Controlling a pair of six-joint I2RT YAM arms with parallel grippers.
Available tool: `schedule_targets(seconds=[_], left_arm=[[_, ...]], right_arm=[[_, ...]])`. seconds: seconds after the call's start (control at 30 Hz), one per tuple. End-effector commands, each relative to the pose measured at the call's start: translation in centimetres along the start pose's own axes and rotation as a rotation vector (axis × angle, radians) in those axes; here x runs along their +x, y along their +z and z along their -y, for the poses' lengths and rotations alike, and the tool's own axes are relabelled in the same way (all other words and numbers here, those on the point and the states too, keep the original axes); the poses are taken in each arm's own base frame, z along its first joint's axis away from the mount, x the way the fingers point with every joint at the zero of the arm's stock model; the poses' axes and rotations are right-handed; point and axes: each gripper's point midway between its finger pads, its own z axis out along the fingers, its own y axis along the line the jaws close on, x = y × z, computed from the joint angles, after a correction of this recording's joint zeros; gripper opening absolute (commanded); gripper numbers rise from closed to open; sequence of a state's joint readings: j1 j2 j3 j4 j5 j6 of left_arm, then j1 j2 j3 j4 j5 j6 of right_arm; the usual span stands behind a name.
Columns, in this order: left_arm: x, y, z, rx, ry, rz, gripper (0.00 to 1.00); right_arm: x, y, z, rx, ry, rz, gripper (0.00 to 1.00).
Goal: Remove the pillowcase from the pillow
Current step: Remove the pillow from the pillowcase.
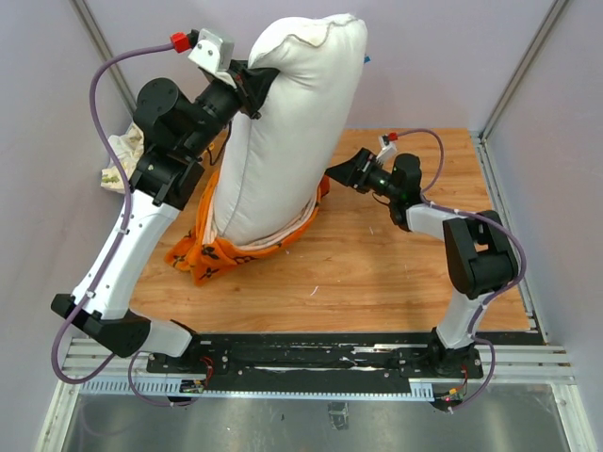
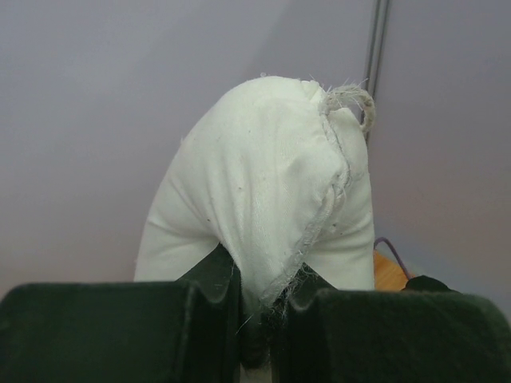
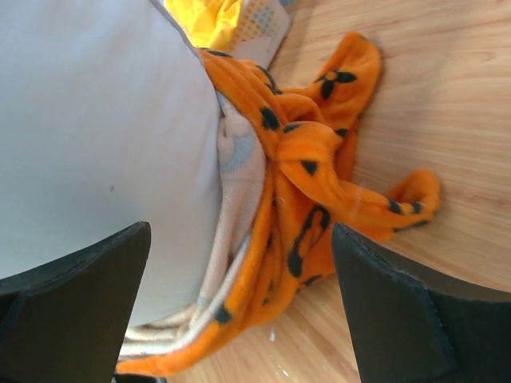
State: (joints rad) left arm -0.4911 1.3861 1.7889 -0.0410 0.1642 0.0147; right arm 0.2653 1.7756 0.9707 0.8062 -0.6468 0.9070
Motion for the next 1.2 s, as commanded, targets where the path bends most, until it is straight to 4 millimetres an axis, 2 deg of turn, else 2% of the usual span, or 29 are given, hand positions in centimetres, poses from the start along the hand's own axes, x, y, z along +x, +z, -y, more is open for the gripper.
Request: schedule_targets(seconds=[0.0,0.13,0.23,0.33,0.4,0.5,0.57,0.63,0.77,0.8,0.87,1.0,1.17], left_arm=[[-11.2,-2.8,1.4,0.061,0.069,0.333,0.0],[-11.3,-2.9,1.4,0.059,0.071,0.338,0.0],[-11.3,-2.9,1.3,0.057,0.069,0.339,0.0],[-11.5,-3.1,1.3,0.055,0.073,0.343,0.0],[-11.8,-3.4,1.3,0.053,0.072,0.352,0.0],[-12.8,-4.3,1.3,0.047,0.062,0.384,0.0],[-13.9,-5.1,0.9,0.013,0.035,0.421,0.0],[-15.1,-6.4,0.1,-0.041,-0.005,0.477,0.0],[-18.0,-10.3,-2.6,-0.216,-0.1,0.652,0.0],[-19.1,-11.8,-3.1,-0.251,-0.118,0.71,0.0],[-20.1,-13.8,-3.7,-0.293,-0.144,0.789,0.0],[-22.1,-15.4,-3.2,-0.274,-0.159,0.845,0.0],[-24.4,-18.4,-3.0,-0.251,-0.246,1.002,0.0]], right_arm=[[0.3,2.5,-3.3,-0.162,0.028,-0.03,0.91],[3.1,4.6,-2.4,-0.144,0.089,-0.125,0.81],[5.3,6.0,-2.0,-0.108,0.073,-0.204,0.74],[7.7,7.1,-0.7,-0.051,0.076,-0.264,0.6],[9.3,7.5,0.8,-0.006,0.103,-0.308,0.56],[11.4,7.7,2.7,0.062,0.127,-0.376,0.43],[12.5,7.6,4.0,0.132,0.101,-0.426,0.38],[13.9,6.9,5.0,0.221,0.064,-0.5,0.29],[14.7,6.6,5.6,0.318,-0.051,-0.573,0.07],[14.8,6.5,5.7,0.335,-0.08,-0.587,0.03],[15.3,6.3,6.2,0.367,-0.1,-0.607,0.01],[17.0,5.7,7.5,0.414,-0.109,-0.666,0.01],[20.4,4.6,8.0,0.428,-0.096,-0.784,0.02]])
